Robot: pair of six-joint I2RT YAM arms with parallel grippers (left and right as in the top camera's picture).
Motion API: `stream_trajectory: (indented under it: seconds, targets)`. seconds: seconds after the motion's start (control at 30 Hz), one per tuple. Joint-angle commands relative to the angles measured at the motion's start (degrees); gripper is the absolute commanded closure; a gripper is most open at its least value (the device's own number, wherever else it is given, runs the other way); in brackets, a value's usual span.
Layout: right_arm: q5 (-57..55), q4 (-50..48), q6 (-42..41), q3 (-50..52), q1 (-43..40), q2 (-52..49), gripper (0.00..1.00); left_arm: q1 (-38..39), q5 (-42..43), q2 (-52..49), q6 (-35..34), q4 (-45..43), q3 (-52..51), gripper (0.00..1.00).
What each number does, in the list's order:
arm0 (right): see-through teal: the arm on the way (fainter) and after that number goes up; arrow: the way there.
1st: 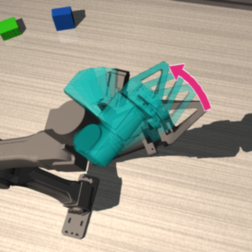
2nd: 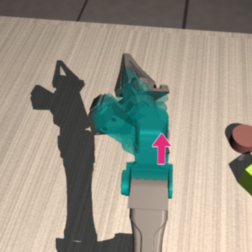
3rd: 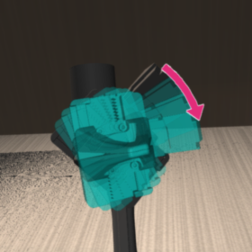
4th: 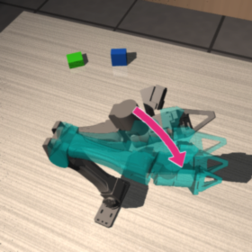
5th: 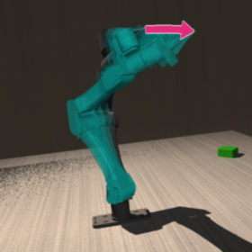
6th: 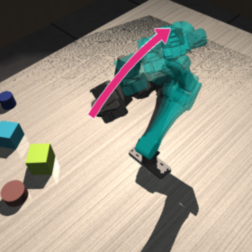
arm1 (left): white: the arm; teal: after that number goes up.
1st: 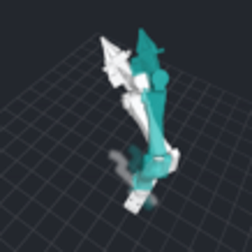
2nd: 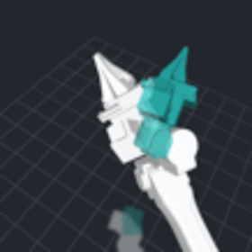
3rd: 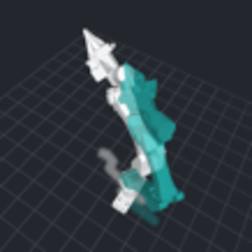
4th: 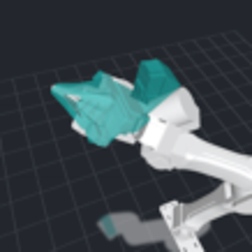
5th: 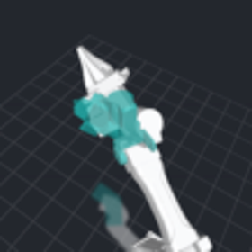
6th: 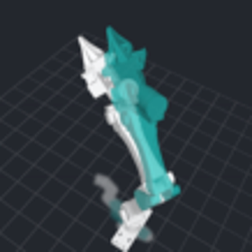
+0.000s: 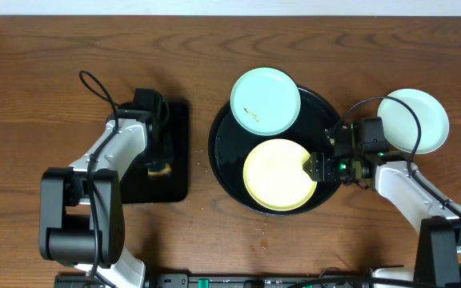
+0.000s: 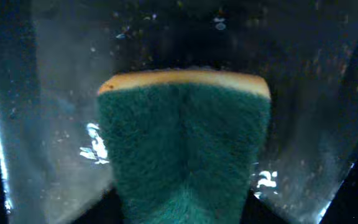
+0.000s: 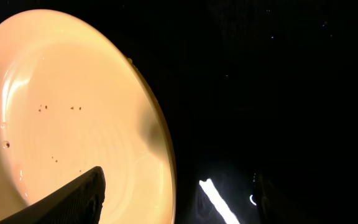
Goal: Clean dirty plates on tray and stack at the side
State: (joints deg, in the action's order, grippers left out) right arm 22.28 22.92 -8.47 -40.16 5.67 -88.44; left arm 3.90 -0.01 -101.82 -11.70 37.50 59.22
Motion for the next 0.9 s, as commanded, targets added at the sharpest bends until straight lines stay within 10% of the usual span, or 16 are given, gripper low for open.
stream_trajectory:
  seconds: [0.0,0.17,0.3,0.87]
  targets:
    - [0.5,0.5,0.4,-0.3,-0.7,-0.2,0.26,0.0,-0.7,-0.4,0.0,-0.1,0.2,0.3]
    - [0.5,0.5,0.4,-0.3,-0.6,-0.2,0.26,0.0,-0.7,-0.5,0.1,-0.4,-0.2,0.35]
    - [0.5,0.5,0.4,-0.2,-0.3,-0.2,0.26,0.0,-0.7,-0.9,0.1,-2.3,-1.5,0.59]
    - [0.5,0.7,0.4,-0.2,-0.3,-0.3,0.27,-0.1,-0.7,10.9,2.1,-0.5,1.7,0.72]
